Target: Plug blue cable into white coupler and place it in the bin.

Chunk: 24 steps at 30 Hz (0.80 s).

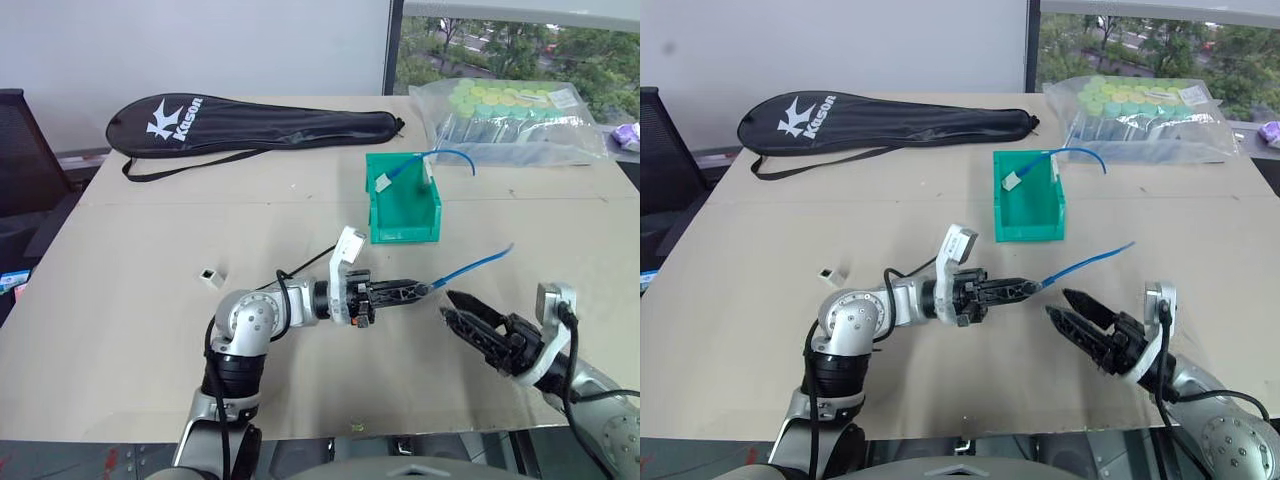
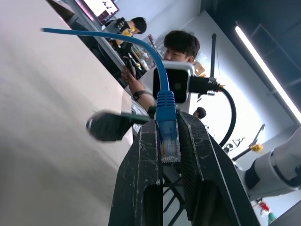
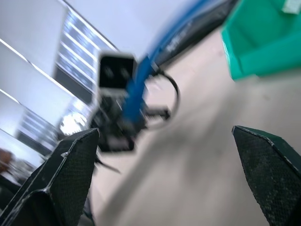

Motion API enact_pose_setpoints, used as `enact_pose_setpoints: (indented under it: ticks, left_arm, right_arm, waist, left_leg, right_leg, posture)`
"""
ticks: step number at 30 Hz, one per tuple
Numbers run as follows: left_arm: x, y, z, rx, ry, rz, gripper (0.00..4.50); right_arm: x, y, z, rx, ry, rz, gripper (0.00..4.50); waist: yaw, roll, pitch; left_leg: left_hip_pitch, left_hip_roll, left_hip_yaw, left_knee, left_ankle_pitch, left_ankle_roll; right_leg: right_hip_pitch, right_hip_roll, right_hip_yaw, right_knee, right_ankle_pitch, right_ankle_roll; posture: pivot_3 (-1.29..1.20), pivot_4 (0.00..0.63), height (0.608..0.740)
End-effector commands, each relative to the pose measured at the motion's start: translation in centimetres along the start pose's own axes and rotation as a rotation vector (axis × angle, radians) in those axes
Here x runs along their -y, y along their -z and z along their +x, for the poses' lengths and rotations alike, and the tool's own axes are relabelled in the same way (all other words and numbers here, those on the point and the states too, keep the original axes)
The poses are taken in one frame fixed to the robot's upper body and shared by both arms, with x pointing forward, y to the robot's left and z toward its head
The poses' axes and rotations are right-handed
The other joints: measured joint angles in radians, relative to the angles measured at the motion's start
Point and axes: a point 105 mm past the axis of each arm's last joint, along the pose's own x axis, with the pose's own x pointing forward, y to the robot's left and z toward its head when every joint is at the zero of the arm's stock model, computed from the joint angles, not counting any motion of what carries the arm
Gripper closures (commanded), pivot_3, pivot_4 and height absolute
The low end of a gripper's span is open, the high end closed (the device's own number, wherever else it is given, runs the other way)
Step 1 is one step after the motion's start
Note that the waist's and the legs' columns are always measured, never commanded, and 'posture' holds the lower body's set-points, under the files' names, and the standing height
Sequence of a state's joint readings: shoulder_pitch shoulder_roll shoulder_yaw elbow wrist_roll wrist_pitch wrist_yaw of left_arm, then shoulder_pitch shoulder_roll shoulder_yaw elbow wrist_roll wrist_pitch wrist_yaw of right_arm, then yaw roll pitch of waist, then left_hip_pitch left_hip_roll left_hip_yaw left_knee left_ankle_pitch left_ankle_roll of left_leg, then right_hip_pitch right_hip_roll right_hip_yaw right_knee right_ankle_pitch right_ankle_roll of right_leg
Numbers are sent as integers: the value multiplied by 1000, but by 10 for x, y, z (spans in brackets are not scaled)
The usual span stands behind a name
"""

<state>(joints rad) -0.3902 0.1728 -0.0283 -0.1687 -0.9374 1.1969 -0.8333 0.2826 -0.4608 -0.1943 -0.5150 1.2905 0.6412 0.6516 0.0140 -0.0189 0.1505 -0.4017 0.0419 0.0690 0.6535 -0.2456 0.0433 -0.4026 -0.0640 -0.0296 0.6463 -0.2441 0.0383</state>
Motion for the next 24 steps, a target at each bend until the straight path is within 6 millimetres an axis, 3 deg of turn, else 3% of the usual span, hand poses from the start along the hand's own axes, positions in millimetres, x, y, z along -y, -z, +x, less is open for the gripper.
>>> enact_pose_setpoints:
  ticks: [1, 5, 8, 10, 12, 13, 14, 15, 24]
  left_arm:
    - [11, -4, 3, 4, 47, 18, 4443]
    - [10, -2, 5, 3, 46, 14, 4443]
    - [8, -2, 7, 6, 41, 17, 4500]
    - [8, -1, 8, 5, 37, 22, 4500]
    - [7, -1, 8, 6, 34, 25, 4500]
    - [7, -1, 9, 7, 33, 25, 4500]
    - [7, -1, 9, 8, 32, 26, 4500]
    - [7, -1, 9, 8, 32, 27, 4500]
    - [5, -4, 10, 27, 25, 34, 4500]
  right_arm:
    - [-15, -10, 5, 41, -66, 8, 0]
    - [-17, -10, 9, 29, -82, 9, 0]
    - [-17, -8, 11, 7, -90, 2, 795]
    - [-18, -8, 13, 5, -95, 0, 1721]
    - [-19, -8, 14, 2, -98, -4, 2976]
    - [-19, -9, 15, 6, -99, -5, 3335]
    - [-19, -10, 15, 10, -99, -5, 4024]
    - [-19, -11, 16, 15, -99, -6, 4319]
    - [-23, -8, 18, -2, -111, -11, 4426]
  waist:
    - [0, 0, 0]
    - [0, 0, 0]
    - [0, 0, 0]
    - [0, 0, 0]
    - [0, 0, 0]
    - [0, 0, 0]
    - [0, 0, 0]
    - [0, 0, 0]
    - [0, 0, 0]
  left_leg:
    - [0, 0, 0, 0, 0, 0]
    - [0, -1, 0, 0, 0, 0]
    - [0, -1, 0, 0, 0, 0]
    - [0, -1, 0, 0, 0, 0]
    - [0, -1, 0, 0, 0, 0]
    - [0, -1, 0, 0, 0, 0]
    - [0, -1, 0, 0, 0, 0]
    - [0, -1, 0, 0, 0, 0]
    - [0, -1, 0, 0, 0, 0]
  right_leg:
    - [0, 0, 0, 0, 0, 0]
    - [0, 0, 1, 0, 0, 0]
    - [0, 0, 1, 0, 0, 0]
    - [0, 0, 2, 0, 0, 0]
    - [0, 0, 2, 0, 0, 0]
    - [0, 0, 2, 0, 0, 0]
    - [0, 0, 2, 0, 0, 0]
    - [0, 0, 1, 0, 0, 0]
    - [0, 0, 2, 0, 0, 0]
  posture:
    - [0, 150, 740]
    - [0, 150, 740]
    - [0, 150, 740]
    - [0, 150, 740]
    - [0, 150, 740]
    - [0, 150, 740]
    - [0, 150, 740]
    - [0, 150, 740]
    - [0, 150, 740]
